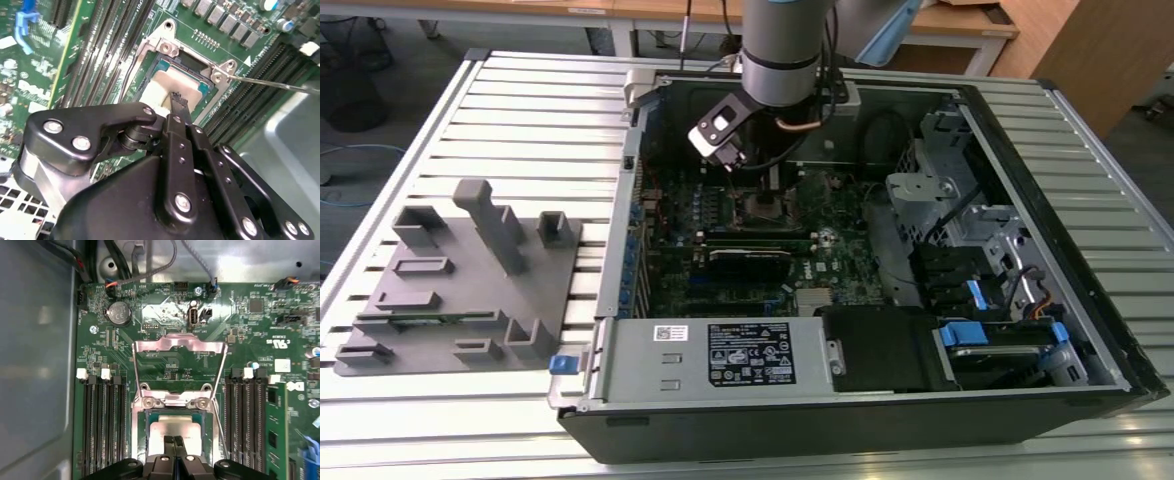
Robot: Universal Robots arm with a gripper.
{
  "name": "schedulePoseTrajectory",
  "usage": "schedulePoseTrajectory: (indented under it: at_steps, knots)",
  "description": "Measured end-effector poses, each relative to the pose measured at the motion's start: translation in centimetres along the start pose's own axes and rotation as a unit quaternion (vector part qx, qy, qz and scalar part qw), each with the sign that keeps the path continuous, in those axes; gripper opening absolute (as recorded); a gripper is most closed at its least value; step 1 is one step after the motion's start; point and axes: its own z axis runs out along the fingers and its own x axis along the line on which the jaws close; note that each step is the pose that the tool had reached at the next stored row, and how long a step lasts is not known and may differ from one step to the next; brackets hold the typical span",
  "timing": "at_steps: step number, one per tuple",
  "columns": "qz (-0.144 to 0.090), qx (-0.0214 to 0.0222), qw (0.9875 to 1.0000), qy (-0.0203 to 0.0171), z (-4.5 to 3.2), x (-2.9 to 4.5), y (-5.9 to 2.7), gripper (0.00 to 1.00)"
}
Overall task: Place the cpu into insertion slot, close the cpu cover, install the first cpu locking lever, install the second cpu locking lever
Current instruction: 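Place the cpu into insertion slot, then close the cpu cover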
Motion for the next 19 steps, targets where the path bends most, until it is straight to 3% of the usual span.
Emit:
schedulePoseTrajectory:
  at_steps: [8, 19]
  knots:
    - [0.0, 0.0001, 1.0, -0.0001, -1.78, 0.03, 0.09, 0.11]
    - [0.0, 0.0001, 1.0, -0.0001, -2.08, 0.04, 0.1, 0.11]
